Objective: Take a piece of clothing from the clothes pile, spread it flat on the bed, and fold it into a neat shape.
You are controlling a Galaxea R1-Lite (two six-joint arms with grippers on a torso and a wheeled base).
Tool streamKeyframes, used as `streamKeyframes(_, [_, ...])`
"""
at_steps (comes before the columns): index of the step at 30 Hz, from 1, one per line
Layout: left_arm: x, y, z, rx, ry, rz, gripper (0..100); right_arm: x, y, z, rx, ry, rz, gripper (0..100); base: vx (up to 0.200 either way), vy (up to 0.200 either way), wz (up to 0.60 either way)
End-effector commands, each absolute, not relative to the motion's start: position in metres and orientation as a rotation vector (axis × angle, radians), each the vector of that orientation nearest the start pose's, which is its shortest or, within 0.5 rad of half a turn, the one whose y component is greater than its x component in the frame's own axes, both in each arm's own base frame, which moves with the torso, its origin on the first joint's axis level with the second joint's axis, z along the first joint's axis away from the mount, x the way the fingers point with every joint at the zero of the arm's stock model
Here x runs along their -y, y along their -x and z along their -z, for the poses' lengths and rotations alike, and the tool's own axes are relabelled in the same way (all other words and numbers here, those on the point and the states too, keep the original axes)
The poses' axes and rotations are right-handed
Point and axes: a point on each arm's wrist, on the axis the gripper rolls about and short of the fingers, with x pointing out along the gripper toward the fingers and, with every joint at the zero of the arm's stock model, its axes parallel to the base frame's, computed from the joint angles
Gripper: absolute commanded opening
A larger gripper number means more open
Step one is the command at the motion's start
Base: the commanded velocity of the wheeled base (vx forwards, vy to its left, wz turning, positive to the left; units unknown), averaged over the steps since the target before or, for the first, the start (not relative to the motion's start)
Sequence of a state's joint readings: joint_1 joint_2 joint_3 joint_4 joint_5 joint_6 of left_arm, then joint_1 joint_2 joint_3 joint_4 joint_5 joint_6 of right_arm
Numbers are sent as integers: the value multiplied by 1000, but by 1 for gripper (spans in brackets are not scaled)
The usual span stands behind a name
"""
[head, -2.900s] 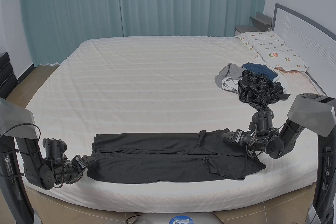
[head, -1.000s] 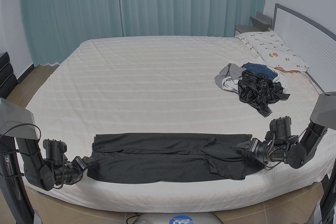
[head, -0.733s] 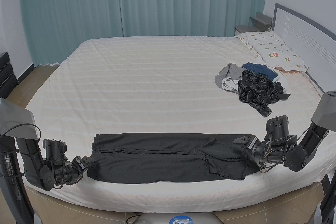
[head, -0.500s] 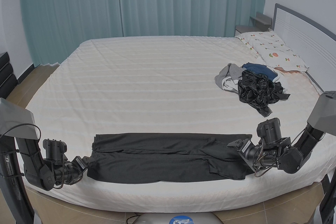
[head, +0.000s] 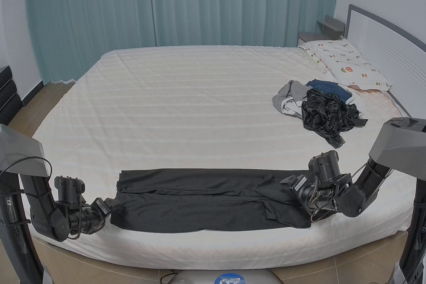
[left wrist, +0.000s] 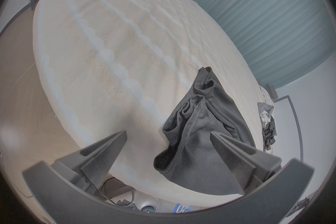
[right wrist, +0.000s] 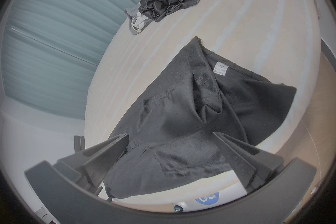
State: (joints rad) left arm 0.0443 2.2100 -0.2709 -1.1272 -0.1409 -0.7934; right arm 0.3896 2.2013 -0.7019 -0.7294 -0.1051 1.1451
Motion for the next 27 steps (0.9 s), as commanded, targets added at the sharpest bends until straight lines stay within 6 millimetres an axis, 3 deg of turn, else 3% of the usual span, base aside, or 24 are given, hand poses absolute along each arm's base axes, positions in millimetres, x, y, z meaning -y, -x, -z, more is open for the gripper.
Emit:
streamKeyframes(1, [-8,-258,23,-802,826,-235,100,-128,-317,9,-806,-877,215,0,0,0,0])
streamKeyframes(10, [-15,-261,18,-762,848,-249,100,-125,-314,5,-781,-838,250,0,0,0,0])
streamKeyframes(17, [-19,-270,-14,-630,863,-209,100,-123,-317,-22,-711,-817,189,0,0,0,0])
streamKeyframes(27, [-4,-318,-26,-647,836,-153,100,-123,-322,-33,-638,-782,123,0,0,0,0])
